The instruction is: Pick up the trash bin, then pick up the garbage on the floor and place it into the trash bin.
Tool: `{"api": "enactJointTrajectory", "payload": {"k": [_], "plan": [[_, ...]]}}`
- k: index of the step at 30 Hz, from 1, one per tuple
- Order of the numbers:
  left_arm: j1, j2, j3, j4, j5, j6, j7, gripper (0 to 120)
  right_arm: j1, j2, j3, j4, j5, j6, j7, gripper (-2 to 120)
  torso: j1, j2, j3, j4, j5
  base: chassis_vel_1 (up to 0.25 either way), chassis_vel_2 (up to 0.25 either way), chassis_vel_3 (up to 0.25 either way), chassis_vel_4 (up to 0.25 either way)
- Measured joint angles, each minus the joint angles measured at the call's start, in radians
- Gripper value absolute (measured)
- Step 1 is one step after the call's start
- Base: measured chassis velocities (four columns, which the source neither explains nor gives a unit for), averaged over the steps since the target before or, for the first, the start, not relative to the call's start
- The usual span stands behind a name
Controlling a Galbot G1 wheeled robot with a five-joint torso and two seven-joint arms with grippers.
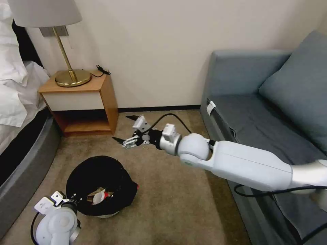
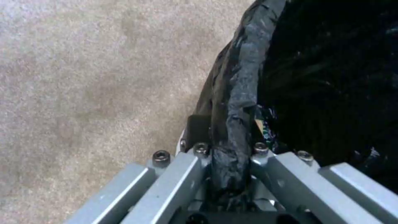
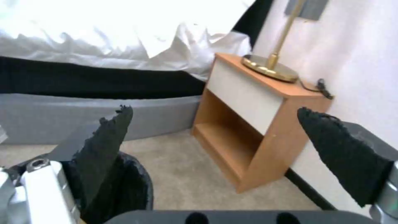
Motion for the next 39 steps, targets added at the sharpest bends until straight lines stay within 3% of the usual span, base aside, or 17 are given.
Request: {"api": "enactJointTrajectory", "payload": {"k": [4,8,9,13,14,16,17,22,25,26,28,30,32,35,36,39], "plan": [[0.002,0.000,0.007,0.002,0.037,-0.007,0.024,10,-0.025,-0.025,0.032,0.013,-0.008,0.000,-0.001,100,0.000,0.000,0.000,-0.0001,-0.0006,0.000,0.000,0.000,0.000],[0.029,-0.002,0.019,-0.012,0.139,-0.051,0.127,27,-0.069,-0.064,0.094,0.031,-0.022,0.001,-0.005,100,0.000,0.000,0.000,-0.0001,-0.0024,0.000,0.000,0.000,0.000],[0.029,-0.002,0.019,-0.012,0.139,-0.051,0.127,27,-0.069,-0.064,0.094,0.031,-0.022,0.001,-0.005,100,0.000,0.000,0.000,-0.0001,-0.0024,0.000,0.000,0.000,0.000],[0.064,-0.002,0.021,-0.049,0.246,-0.108,0.253,44,-0.126,-0.100,0.170,0.047,-0.037,0.002,-0.011,100,0.000,0.000,0.000,-0.0001,-0.0015,0.000,0.000,0.000,0.000],[0.064,-0.002,0.021,-0.049,0.246,-0.108,0.253,44,-0.126,-0.100,0.170,0.047,-0.037,0.002,-0.011,100,0.000,0.000,0.000,-0.0001,-0.0015,0.000,0.000,0.000,0.000],[0.093,-0.001,0.020,-0.069,0.338,-0.167,0.346,57,-0.190,-0.126,0.230,0.060,-0.057,0.006,-0.021,100,0.000,0.000,0.000,-0.0001,-0.0012,0.000,0.000,0.000,0.000],[0.093,-0.001,0.020,-0.069,0.338,-0.167,0.346,57,-0.190,-0.126,0.230,0.060,-0.057,0.006,-0.021,100,0.000,0.000,0.000,-0.0001,-0.0012,0.000,0.000,0.000,0.000],[0.139,-0.001,0.014,-0.096,0.442,-0.267,0.466,77,-0.340,-0.175,0.351,0.098,-0.086,0.029,-0.030,100,0.000,0.000,0.000,-0.0002,-0.0009,0.000,0.000,0.000,0.000],[0.165,-0.001,0.014,-0.122,0.497,-0.341,0.584,90,-0.428,-0.212,0.424,0.157,-0.099,0.030,0.037,100,0.000,0.000,0.000,-0.0002,-0.0007,0.000,0.000,0.000,0.000],[0.165,-0.001,0.014,-0.122,0.497,-0.341,0.584,90,-0.428,-0.212,0.424,0.157,-0.099,0.030,0.037,100,0.000,0.000,0.000,-0.0002,-0.0007,0.000,0.000,0.000,0.000],[0.176,-0.002,0.017,-0.125,0.534,-0.386,0.643,97,-0.476,-0.227,0.479,0.198,-0.109,0.013,0.096,100,0.000,0.000,0.000,-0.0001,-0.0010,0.000,0.000,0.000,0.000],[0.196,0.003,0.020,-0.130,0.593,-0.439,0.715,100,-0.609,-0.238,0.640,0.289,-0.113,-0.031,0.195,100,0.000,0.000,0.000,0.0000,-0.0011,0.000,0.000,0.000,0.000],[0.198,0.004,0.020,-0.132,0.600,-0.444,0.719,100,-0.627,-0.238,0.662,0.298,-0.115,-0.033,0.202,100,0.000,0.000,0.000,0.0001,-0.0011,0.000,0.000,0.000,0.000],[0.211,0.020,0.020,-0.151,0.639,-0.475,0.734,100,-0.878,-0.208,0.947,0.382,-0.178,-0.032,0.246,100,0.000,0.000,0.000,-0.0004,-0.0008,0.000,0.000,0.000,0.000],[0.211,0.020,0.020,-0.151,0.639,-0.475,0.734,100,-0.878,-0.208,0.947,0.382,-0.178,-0.032,0.246,100,0.000,0.000,0.000,-0.0004,-0.0008,0.000,0.000,0.000,0.000],[0.214,0.031,0.023,-0.172,0.641,-0.485,0.737,100,-1.047,-0.143,1.133,0.423,-0.257,0.008,0.247,100,0.000,0.000,0.000,-0.0001,-0.0012,0.000,0.000,0.000,0.000]]}}
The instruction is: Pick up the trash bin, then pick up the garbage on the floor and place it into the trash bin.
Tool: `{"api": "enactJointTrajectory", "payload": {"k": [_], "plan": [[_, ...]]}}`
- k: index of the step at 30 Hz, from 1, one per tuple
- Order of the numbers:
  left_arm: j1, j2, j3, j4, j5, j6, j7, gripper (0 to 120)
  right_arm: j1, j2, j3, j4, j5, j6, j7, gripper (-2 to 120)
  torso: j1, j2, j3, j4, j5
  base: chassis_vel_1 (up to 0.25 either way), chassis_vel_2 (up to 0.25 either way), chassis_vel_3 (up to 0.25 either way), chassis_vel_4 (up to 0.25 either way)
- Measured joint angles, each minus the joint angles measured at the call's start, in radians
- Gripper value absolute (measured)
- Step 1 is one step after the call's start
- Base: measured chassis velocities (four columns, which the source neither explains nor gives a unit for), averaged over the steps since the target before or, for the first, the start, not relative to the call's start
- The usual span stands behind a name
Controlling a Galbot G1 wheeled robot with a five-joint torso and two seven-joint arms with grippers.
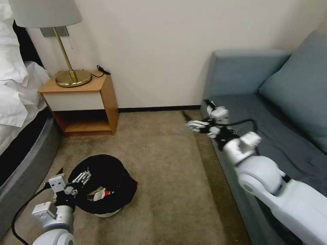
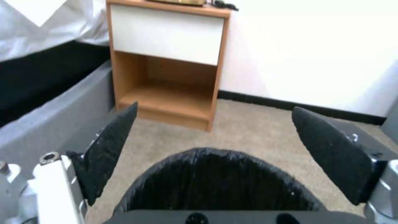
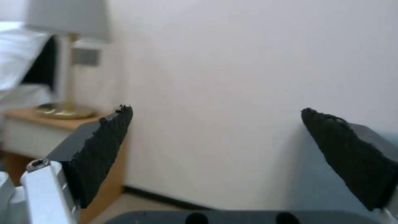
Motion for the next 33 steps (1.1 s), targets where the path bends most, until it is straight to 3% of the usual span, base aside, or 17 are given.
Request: {"api": "enactJointTrajectory", "payload": {"k": [3,6,7,10,11,13,19,33], "plan": [[0.006,0.007,0.007,-0.016,0.001,-0.007,0.009,100,-0.100,0.071,0.087,0.022,-0.073,0.025,-0.006,100,0.000,0.000,0.000,-0.0002,0.0000,0.000,0.000,0.000,0.000],[0.021,0.022,0.016,-0.026,0.014,-0.034,0.052,100,-0.229,0.210,0.138,0.059,-0.214,0.038,-0.006,100,0.000,0.000,0.000,-0.0001,-0.0002,0.000,0.000,0.000,0.000],[0.021,0.022,0.016,-0.026,0.014,-0.034,0.052,100,-0.229,0.210,0.138,0.059,-0.214,0.038,-0.006,100,0.000,0.000,0.000,-0.0001,-0.0002,0.000,0.000,0.000,0.000],[0.029,0.036,0.018,-0.029,0.040,-0.075,0.078,100,-0.318,0.390,0.143,0.082,-0.370,0.057,-0.005,100,0.000,0.000,0.000,0.0000,0.0000,0.000,0.000,0.000,0.000],[0.029,0.036,0.018,-0.029,0.040,-0.075,0.078,100,-0.318,0.390,0.143,0.082,-0.370,0.057,-0.005,100,0.000,0.000,0.000,0.0000,0.0000,0.000,0.000,0.000,0.000],[0.035,0.045,0.018,-0.038,0.050,-0.097,0.091,100,-0.372,0.495,0.138,0.093,-0.460,0.080,0.005,100,0.000,0.000,0.000,0.0000,-0.0002,0.000,0.000,0.000,0.000],[0.031,0.047,0.030,-0.046,0.071,-0.108,0.100,100,-0.417,0.562,0.097,0.111,-0.543,0.069,0.023,100,0.000,0.000,0.000,0.0000,-0.0003,0.000,0.000,0.000,0.000],[0.024,0.031,0.049,-0.030,0.093,-0.115,0.103,100,-0.397,0.560,0.079,0.088,-0.548,0.060,0.010,100,0.000,0.000,0.000,0.0001,-0.0001,0.000,0.000,0.000,0.000]]}}
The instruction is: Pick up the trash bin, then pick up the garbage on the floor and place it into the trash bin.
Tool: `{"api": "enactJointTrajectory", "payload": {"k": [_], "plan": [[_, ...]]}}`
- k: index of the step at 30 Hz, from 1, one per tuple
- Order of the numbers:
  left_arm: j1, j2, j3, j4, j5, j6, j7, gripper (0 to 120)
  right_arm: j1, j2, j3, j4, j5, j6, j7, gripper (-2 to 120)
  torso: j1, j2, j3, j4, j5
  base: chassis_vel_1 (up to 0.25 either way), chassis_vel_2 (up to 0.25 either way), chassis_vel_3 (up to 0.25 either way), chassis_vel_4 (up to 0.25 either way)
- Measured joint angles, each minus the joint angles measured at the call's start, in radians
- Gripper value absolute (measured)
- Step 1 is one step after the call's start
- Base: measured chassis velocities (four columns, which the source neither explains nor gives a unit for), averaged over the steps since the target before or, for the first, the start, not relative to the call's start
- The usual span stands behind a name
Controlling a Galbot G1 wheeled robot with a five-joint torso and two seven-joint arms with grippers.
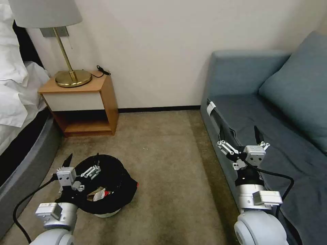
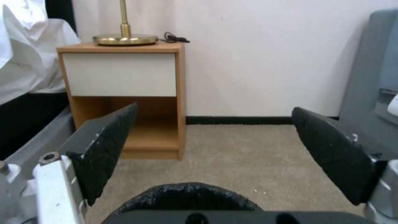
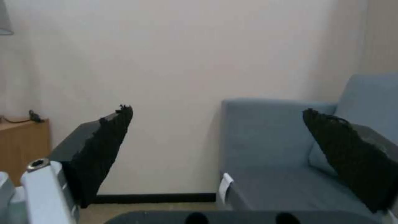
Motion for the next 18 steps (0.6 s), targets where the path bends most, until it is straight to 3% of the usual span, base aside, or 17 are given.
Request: {"api": "enactJointTrajectory", "payload": {"k": [18], "plan": [[-0.002,-0.005,0.001,0.001,0.014,-0.022,-0.007,100,-0.007,0.006,-0.015,-0.005,0.004,-0.006,0.003,100,0.000,0.000,0.000,0.0000,0.0000,0.000,0.000,0.000,0.000]]}}
